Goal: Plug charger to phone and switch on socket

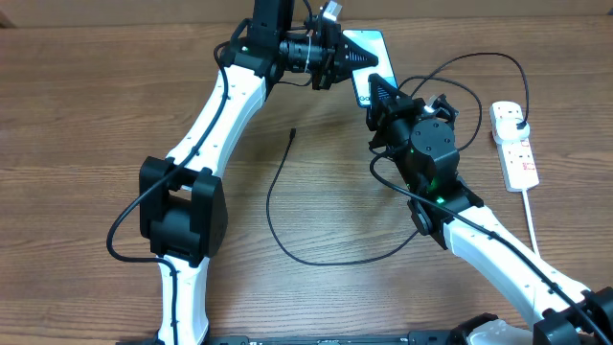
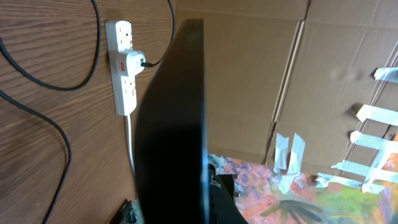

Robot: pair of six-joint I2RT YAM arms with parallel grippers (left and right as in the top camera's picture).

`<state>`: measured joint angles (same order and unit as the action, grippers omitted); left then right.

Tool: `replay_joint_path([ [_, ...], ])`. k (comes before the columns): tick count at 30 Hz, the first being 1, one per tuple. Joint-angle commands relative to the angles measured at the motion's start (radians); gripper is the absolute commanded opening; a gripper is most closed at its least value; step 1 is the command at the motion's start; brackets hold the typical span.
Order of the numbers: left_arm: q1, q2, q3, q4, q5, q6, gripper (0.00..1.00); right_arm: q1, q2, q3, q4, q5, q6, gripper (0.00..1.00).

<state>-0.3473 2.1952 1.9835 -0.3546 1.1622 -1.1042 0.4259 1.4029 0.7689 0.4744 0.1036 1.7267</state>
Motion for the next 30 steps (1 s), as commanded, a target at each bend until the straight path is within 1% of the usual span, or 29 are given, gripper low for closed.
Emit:
replay_joint_path([
  [1,-0.022,-0.008,0.02,0.015,-0.034,0.087,0.04,0.013,0.002,0.019,-0.016,-0.072,-0.077,0.04],
  [12,-0.018,-0.008,0.02,0.015,-0.048,0.095,0.04,0.013,0.002,0.019,-0.016,-0.08,-0.077,0.05],
  [15,-0.018,-0.008,0.02,0.015,-0.048,0.135,0.04,0.013,0.002,0.019,-0.016,-0.085,-0.077,0.1],
  [20,-0.015,-0.008,0.02,0.008,-0.048,0.171,0.04,0.013,0.002,0.019,-0.051,-0.101,-0.077,0.12],
  [22,-0.011,-0.008,0.02,0.0,-0.05,0.182,0.04,0.013,0.002,0.019,-0.082,-0.107,-0.077,0.15],
  [25,0.007,-0.008,0.02,-0.053,-0.071,0.224,0.04,0.013,0.002,0.019,-0.137,-0.125,-0.078,0.21],
  [30,0.026,-0.008,0.02,-0.131,-0.101,0.29,0.04,0.013,0.002,0.019,-0.149,-0.126,-0.086,0.27],
])
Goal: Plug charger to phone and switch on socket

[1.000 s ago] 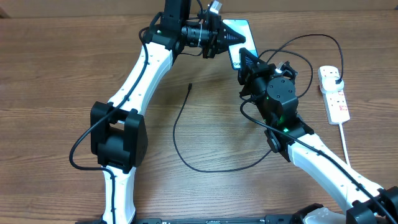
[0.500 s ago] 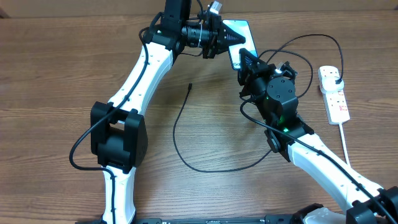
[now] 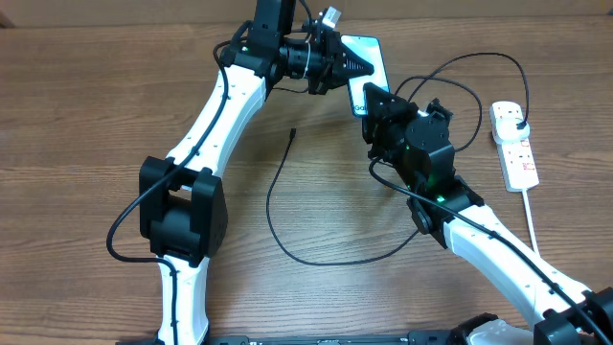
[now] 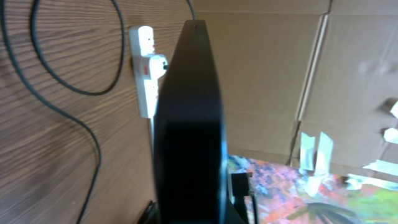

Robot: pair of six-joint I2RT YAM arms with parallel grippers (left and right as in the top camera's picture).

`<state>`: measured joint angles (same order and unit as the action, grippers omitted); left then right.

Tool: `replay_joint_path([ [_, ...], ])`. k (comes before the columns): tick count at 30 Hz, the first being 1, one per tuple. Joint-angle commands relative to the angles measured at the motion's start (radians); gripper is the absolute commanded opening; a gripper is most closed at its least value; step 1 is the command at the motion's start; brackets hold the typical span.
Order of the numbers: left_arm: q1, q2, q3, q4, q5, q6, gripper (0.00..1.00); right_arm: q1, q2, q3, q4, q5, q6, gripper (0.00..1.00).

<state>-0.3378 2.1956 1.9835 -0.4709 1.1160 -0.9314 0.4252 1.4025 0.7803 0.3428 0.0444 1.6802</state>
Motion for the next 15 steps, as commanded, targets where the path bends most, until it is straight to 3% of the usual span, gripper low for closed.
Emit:
replay_joint_path([
  [1,0.019,-0.008,0.02,-0.029,-0.06,0.129,0.04,0.013,0.003,0.007,-0.019,-0.067,-0.05,0.28],
  [5,0.026,-0.008,0.02,-0.069,-0.072,0.169,0.04,0.013,0.003,0.007,-0.024,-0.094,-0.118,0.28],
  [15,0.064,-0.008,0.02,-0.104,-0.123,0.211,0.04,0.013,0.003,0.007,-0.152,-0.142,-0.119,0.35],
])
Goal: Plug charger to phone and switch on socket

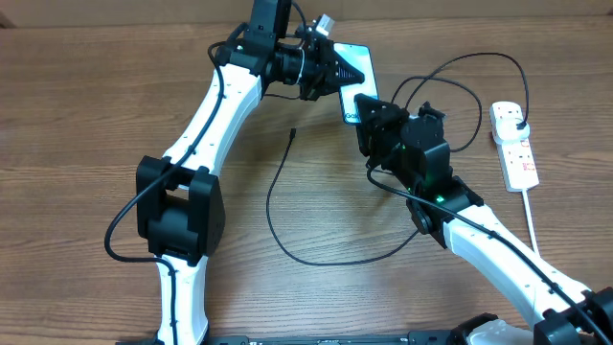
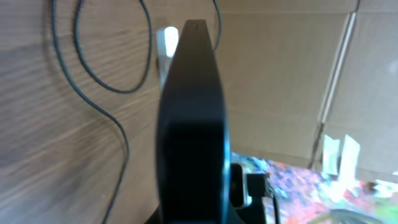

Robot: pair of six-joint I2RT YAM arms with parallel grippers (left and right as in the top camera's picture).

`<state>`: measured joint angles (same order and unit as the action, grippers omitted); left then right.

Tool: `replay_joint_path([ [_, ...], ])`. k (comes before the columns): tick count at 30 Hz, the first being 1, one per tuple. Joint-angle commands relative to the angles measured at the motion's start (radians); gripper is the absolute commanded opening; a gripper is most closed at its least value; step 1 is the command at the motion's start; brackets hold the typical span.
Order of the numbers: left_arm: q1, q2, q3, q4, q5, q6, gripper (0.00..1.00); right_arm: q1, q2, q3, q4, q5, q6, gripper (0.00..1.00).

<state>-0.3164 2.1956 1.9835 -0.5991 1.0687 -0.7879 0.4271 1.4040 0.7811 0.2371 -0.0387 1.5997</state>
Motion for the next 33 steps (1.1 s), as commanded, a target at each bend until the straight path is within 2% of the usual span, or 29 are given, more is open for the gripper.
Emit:
replay_joint_path([
  [1,0.049,-0.008,0.02,0.023,-0.082,0.068,0.04,0.011,0.001,0.006,-0.064,-0.063,-0.048,0.35],
  [6,0.087,-0.008,0.02,0.018,-0.081,0.079,0.04,0.011,0.001,0.006,-0.101,-0.103,-0.179,0.36],
  [10,0.132,-0.008,0.02,-0.033,-0.081,0.131,0.04,0.011,0.001,0.006,-0.127,-0.176,-0.319,0.44],
  [11,0.145,-0.008,0.02,-0.056,-0.081,0.157,0.04,0.011,0.001,0.006,-0.136,-0.2,-0.37,0.47],
  [13,0.182,-0.008,0.02,-0.134,-0.08,0.231,0.04,0.011,0.001,0.006,-0.168,-0.262,-0.492,0.61],
  [16,0.22,-0.008,0.02,-0.219,-0.055,0.331,0.04,0.011,0.001,0.006,-0.224,-0.297,-0.577,0.78],
  [18,0.244,-0.008,0.02,-0.281,-0.047,0.396,0.04,0.011,0.001,0.006,-0.275,-0.304,-0.587,0.83],
  [23,0.293,-0.008,0.02,-0.412,-0.047,0.531,0.04,0.011,0.001,0.006,-0.371,-0.309,-0.599,0.85],
  [24,0.31,-0.008,0.02,-0.461,-0.036,0.591,0.04,0.011,0.001,0.006,-0.378,-0.333,-0.67,0.84],
  [27,0.333,-0.008,0.02,-0.532,0.047,0.736,0.04,0.011,0.001,0.006,-0.382,-0.396,-0.768,0.82],
  [30,0.357,-0.008,0.02,-0.614,0.143,0.881,0.04,0.011,0.001,0.007,-0.407,-0.42,-0.792,0.82],
  [33,0.378,-0.008,0.02,-0.689,0.156,0.949,0.04,0.011,0.001,0.017,-0.448,-0.419,-0.825,0.82],
])
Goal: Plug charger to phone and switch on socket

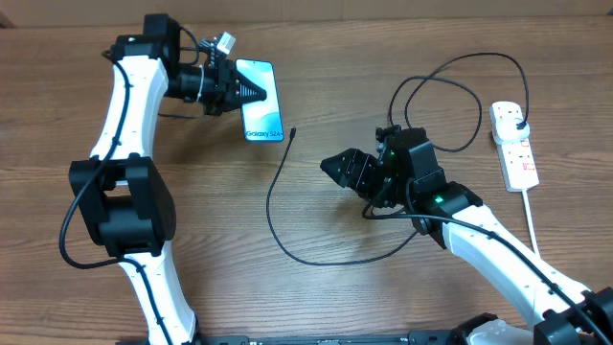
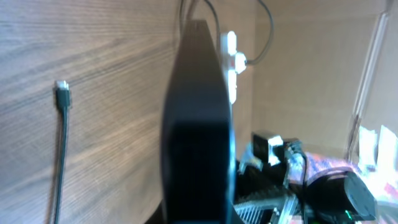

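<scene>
The phone point(image 1: 261, 115), screen lit and facing up, is at the back left of the table with my left gripper point(image 1: 247, 93) shut on its far end. In the left wrist view the phone point(image 2: 198, 118) shows edge-on as a dark slab; whether it touches the table I cannot tell. The black charger cable's free plug point(image 1: 292, 130) lies just right of the phone, also seen as the plug point(image 2: 61, 88). The white power strip point(image 1: 514, 144) with the charger plugged in lies at the far right. My right gripper point(image 1: 332, 164) points left near the table's middle; its jaws are unclear.
The cable point(image 1: 271, 206) curves from its plug toward the front, loops under my right arm point(image 1: 421, 187) and runs in loops back to the strip. The strip's white lead point(image 1: 533, 225) runs to the front right. Brown cardboard stands beyond the table's far edge.
My left gripper has carried the phone from the back centre to the back left, now left of the cable's plug. My right gripper has moved away from the phone, forward and left.
At first my left gripper held the phone at the back centre with my right gripper close beside its near end. Over the following moments both shifted slightly left together. Now the phone is far left beside the cable's plug and the right gripper stands apart from it.
</scene>
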Robot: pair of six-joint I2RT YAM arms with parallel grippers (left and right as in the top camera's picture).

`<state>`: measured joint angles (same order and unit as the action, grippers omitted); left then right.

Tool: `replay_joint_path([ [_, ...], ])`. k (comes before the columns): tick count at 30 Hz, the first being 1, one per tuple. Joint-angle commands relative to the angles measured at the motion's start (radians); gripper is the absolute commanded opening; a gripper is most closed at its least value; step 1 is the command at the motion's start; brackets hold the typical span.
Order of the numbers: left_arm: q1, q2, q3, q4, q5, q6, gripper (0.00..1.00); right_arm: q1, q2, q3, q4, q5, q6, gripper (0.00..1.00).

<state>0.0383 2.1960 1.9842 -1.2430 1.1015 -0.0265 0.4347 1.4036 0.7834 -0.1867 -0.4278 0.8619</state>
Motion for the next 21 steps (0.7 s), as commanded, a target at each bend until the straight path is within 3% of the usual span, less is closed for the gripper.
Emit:
replay_joint_path([
  [1,0.034,-0.008,0.019,-0.085,0.129,0.222,0.04,0.003,0.001,0.032,-0.058,-0.03,-0.112,0.82],
  [7,0.071,-0.008,0.019,-0.187,0.187,0.341,0.04,0.002,0.002,0.167,-0.261,0.018,-0.201,0.74],
  [15,0.171,-0.008,0.019,-0.203,0.279,0.341,0.04,0.003,0.106,0.401,-0.473,0.058,-0.266,0.67],
  [21,0.198,-0.008,0.019,-0.226,0.255,0.341,0.04,0.003,0.265,0.576,-0.533,0.061,-0.264,0.59],
])
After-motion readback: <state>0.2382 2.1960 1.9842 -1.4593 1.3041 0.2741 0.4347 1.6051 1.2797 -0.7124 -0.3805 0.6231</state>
